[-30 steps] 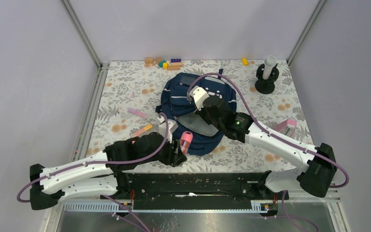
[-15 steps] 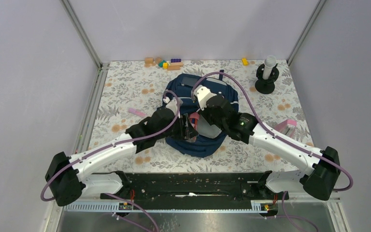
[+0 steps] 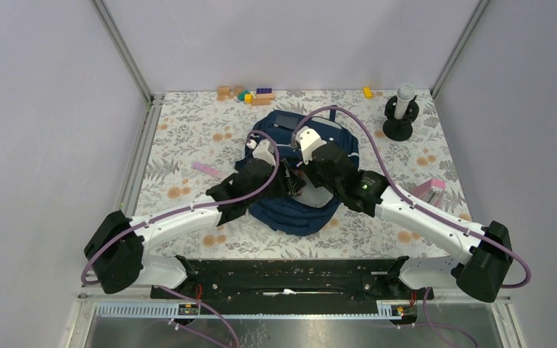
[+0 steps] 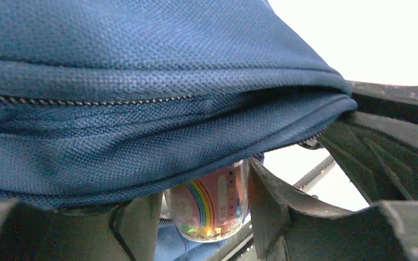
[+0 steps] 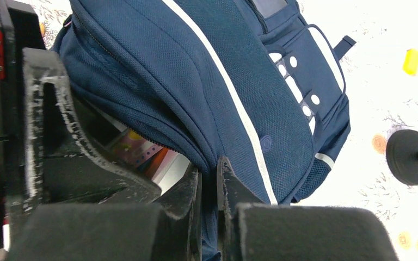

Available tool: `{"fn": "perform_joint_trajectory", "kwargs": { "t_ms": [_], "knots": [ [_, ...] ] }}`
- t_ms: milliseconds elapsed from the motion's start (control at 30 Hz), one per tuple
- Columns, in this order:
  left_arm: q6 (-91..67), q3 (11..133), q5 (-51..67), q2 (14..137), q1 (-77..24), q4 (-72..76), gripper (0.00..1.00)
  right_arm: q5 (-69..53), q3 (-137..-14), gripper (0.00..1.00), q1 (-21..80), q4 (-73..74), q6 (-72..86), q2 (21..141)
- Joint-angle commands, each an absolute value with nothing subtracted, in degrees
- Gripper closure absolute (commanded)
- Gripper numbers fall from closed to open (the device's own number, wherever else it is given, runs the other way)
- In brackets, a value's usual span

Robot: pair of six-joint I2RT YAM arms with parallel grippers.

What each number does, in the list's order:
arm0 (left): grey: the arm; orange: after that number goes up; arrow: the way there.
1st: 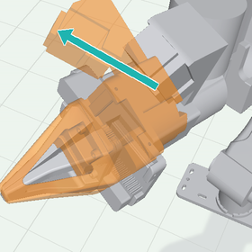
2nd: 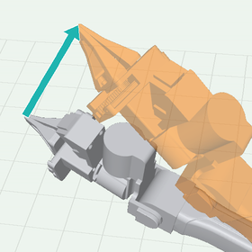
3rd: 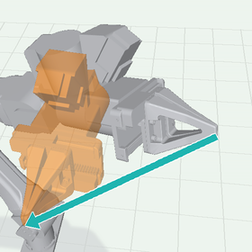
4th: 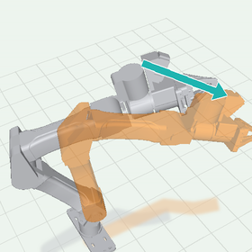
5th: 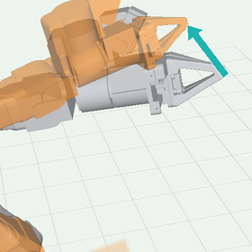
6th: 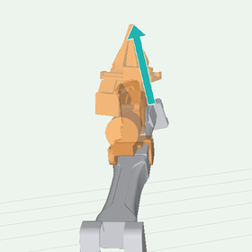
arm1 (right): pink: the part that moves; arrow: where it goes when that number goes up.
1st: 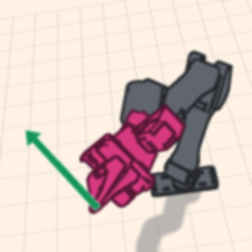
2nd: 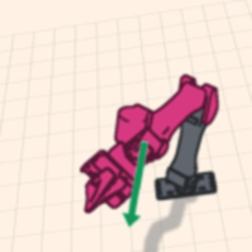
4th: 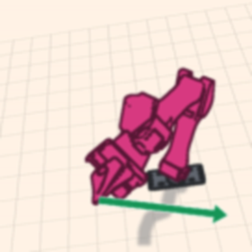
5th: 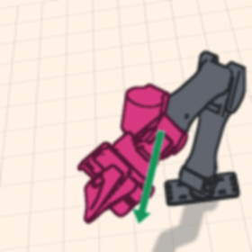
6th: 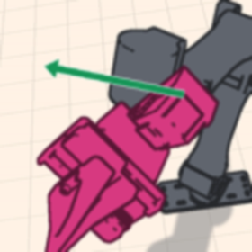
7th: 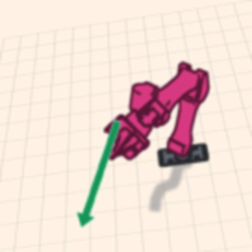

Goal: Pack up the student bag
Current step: Place the stationery in the student bag.

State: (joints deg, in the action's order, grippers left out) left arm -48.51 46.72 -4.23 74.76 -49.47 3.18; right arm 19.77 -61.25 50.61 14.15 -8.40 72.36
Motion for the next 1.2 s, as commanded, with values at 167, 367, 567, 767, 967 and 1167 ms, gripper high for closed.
{"fn": "perform_joint_trajectory", "kwargs": {
  "t_ms": [167, 367, 567, 767, 967, 1167],
  "knots": [
    [-46.3, 47.8, -15.3, 80.8, -48.9, 23.8, 0.98, 19.0, -60.8, 1.00, 50.3, 7.5, -4.3, 69.8],
    [-44.4, 48.7, -17.1, 82.1, -48.8, 21.4, 0.51, 19.9, -60.3, 1.00, 50.3, 7.3, -4.5, 70.6],
    [-43.6, 46.6, -14.9, 79.7, -48.9, 20.9, 0.15, 21.1, -60.2, 1.00, 50.2, 7.0, -4.6, 71.0],
    [-41.0, 44.7, -10.2, 76.3, -49.1, 20.3, 0.12, 21.5, -60.2, 1.00, 50.3, 7.0, -4.7, 71.3],
    [-37.3, 42.9, -3.0, 72.1, -49.3, 19.6, 0.11, 22.4, -60.0, 1.00, 50.3, 7.0, -4.9, 71.5],
    [-33.7, 40.9, 1.4, 64.8, -49.2, 14.3, 0.11, 23.1, -59.5, 1.00, 50.3, 7.0, -4.9, 70.9]
  ]
}}
